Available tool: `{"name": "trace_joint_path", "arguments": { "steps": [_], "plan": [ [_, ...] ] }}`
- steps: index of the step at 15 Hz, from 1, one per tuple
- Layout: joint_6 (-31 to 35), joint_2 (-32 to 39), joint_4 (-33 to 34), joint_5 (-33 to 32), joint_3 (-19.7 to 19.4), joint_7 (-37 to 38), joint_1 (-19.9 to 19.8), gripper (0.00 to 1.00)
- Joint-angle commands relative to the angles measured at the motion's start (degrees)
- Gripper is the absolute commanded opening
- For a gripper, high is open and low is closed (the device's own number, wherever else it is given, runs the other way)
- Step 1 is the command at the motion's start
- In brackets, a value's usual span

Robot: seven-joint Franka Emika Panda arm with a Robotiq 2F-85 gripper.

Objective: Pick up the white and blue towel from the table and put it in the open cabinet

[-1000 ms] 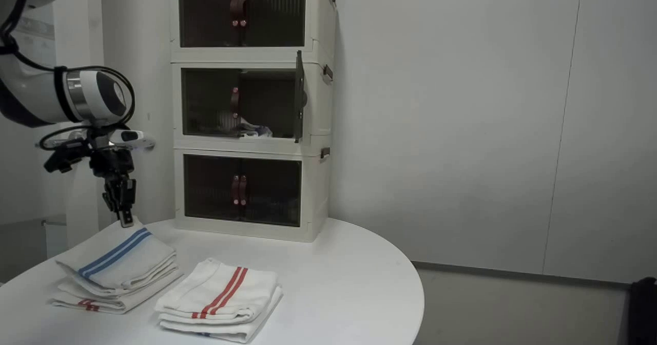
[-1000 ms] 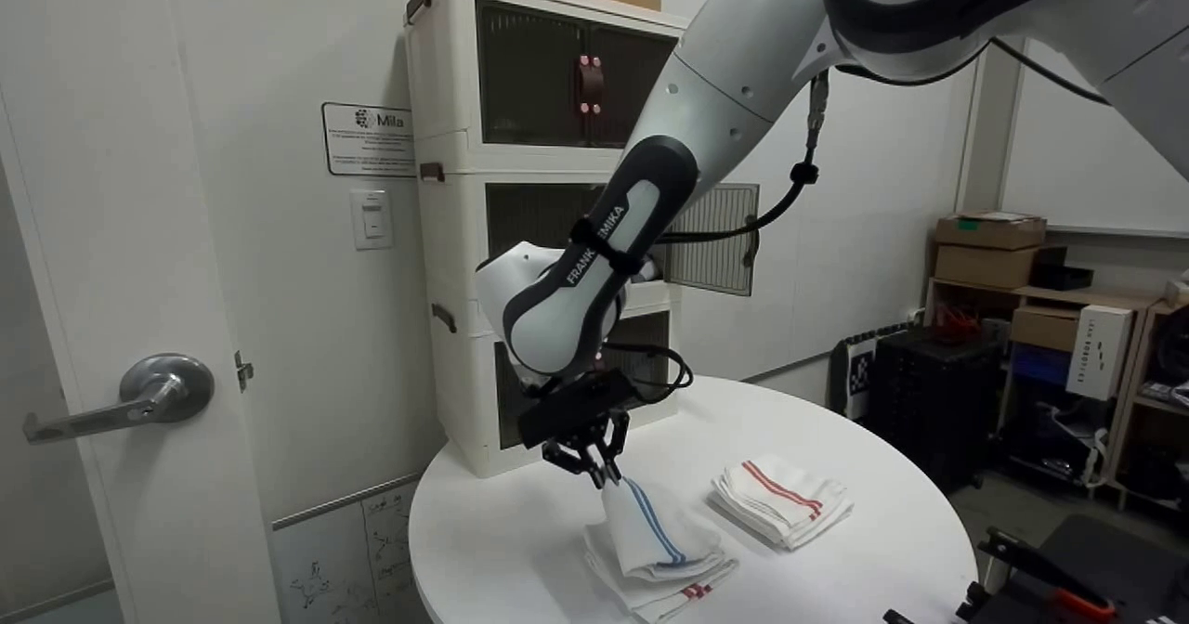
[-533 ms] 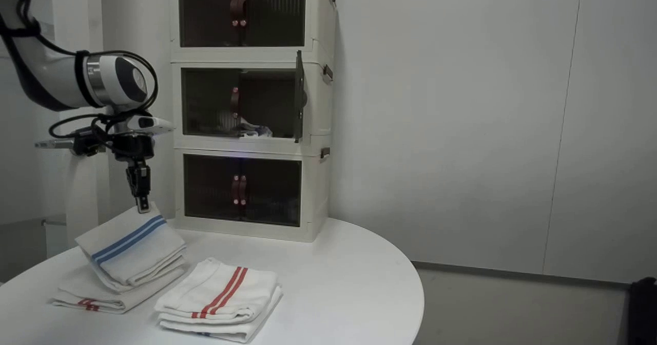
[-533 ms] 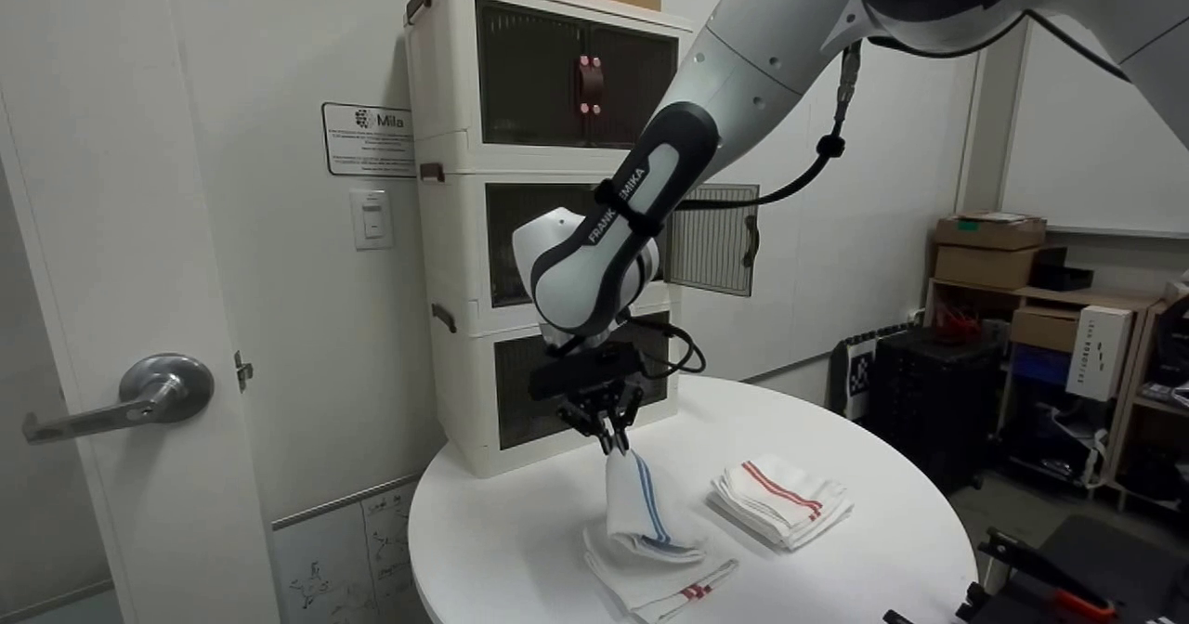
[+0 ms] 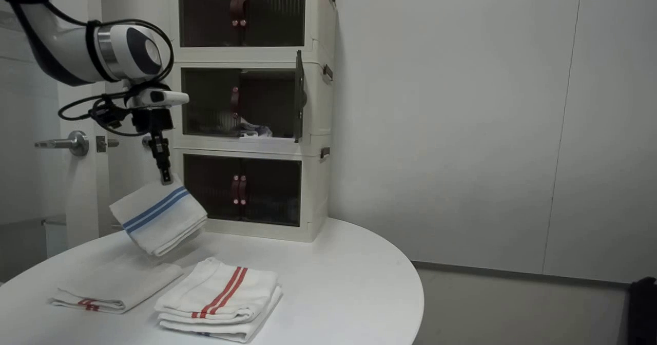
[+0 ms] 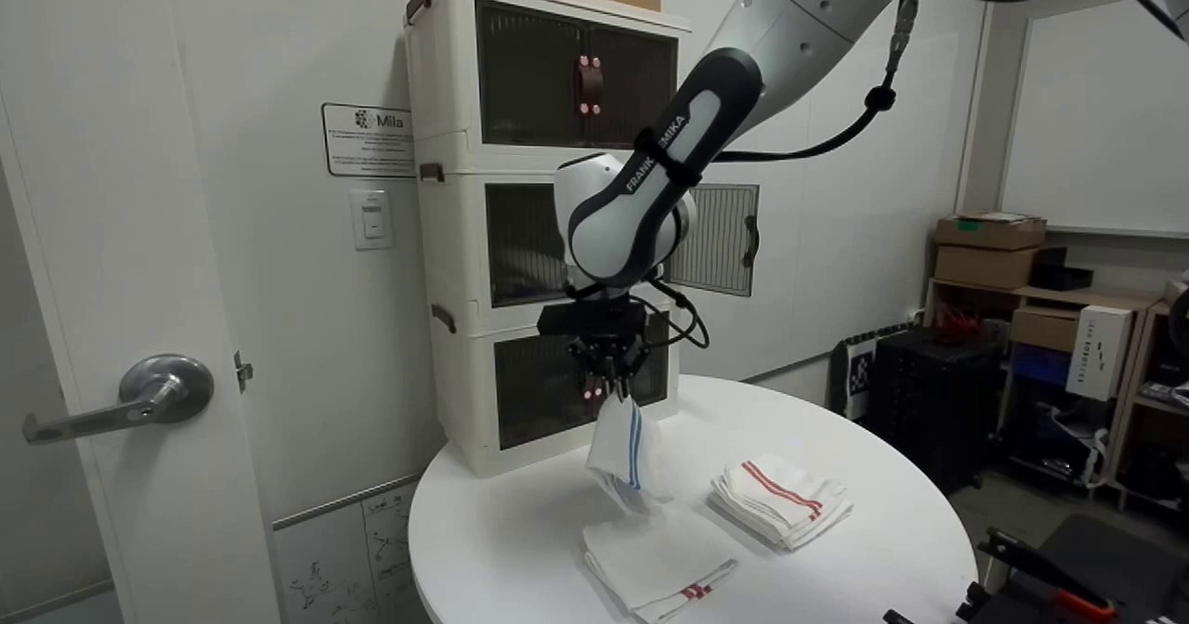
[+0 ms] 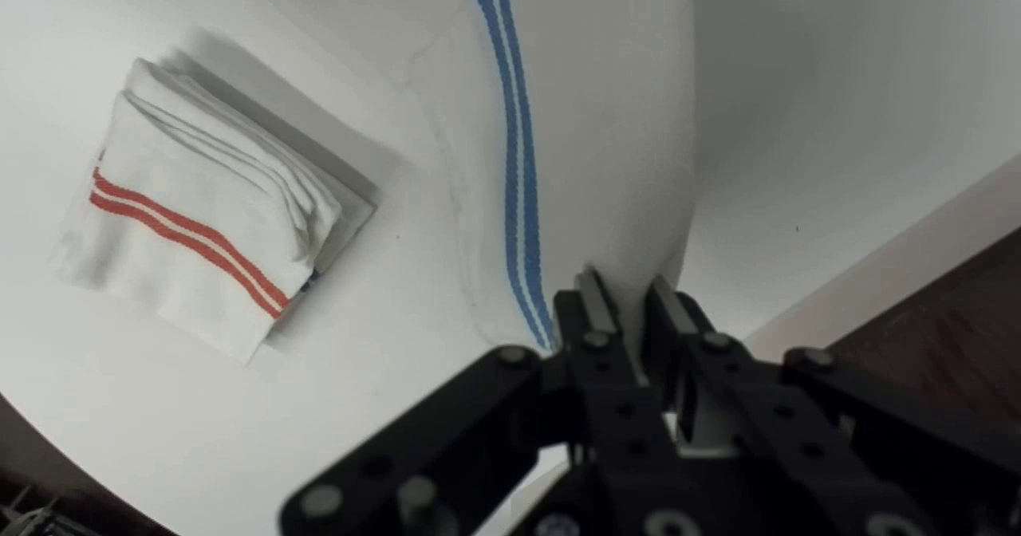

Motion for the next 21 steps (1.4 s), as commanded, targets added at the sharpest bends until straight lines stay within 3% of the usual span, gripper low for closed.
{"name": "trace_joint_path", "arguments": {
  "steps": [1,8,13,21],
  "plan": [
    [5.07,-5.71,-5.36,-5.2,-3.04,9.81,1.8,0.1],
    [6.38,-13.22,-8.77,-21.21,-5.58,29.44,1.3,0.1],
    [5.47,-17.31,-8.99,-29.43,-3.62,40.48,-2.98,0.1],
    [4.86,-19.54,-4.43,-36.51,-0.86,46.07,-9.05,0.1]
  ]
}}
